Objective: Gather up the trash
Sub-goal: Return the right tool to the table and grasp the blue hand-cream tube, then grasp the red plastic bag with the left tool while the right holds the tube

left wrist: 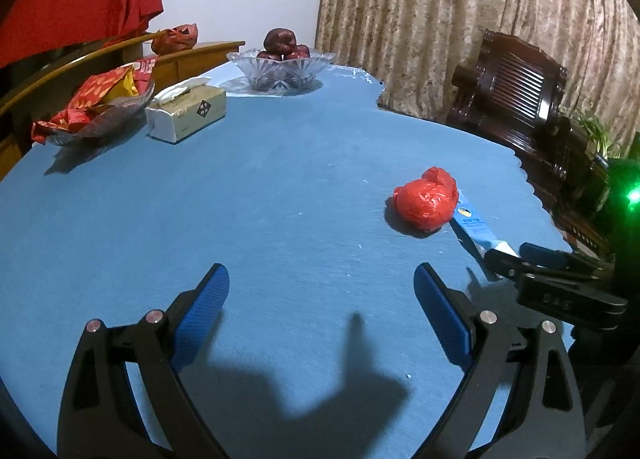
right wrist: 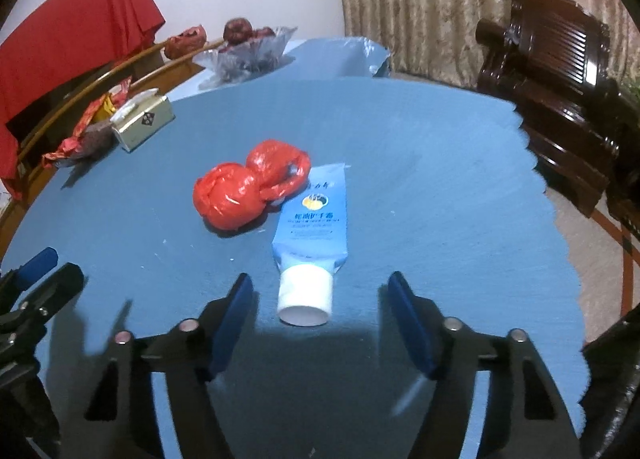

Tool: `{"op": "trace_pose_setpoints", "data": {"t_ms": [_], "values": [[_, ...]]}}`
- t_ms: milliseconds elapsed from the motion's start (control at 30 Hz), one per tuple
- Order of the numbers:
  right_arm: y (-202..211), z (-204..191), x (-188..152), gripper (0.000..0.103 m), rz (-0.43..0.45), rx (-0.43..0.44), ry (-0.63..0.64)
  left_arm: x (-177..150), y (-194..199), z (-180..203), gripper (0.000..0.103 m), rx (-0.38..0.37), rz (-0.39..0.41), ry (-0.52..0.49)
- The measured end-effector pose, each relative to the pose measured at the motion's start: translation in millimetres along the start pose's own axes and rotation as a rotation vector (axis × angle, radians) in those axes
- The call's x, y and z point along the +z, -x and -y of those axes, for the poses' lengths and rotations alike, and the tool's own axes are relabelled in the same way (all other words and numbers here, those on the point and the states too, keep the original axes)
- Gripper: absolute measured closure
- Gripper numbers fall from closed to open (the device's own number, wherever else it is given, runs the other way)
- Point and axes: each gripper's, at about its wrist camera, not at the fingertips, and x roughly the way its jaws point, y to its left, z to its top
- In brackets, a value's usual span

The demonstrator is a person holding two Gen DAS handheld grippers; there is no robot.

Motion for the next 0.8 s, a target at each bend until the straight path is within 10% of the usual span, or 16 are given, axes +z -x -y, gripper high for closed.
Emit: {"op": "trace_pose_setpoints", "data": {"t_ms": [800], "values": [[1,2,0,0.074,-0.001,0.025,0.018,4,-16,13,0.012,-0.015,-0.023,0.005]]}}
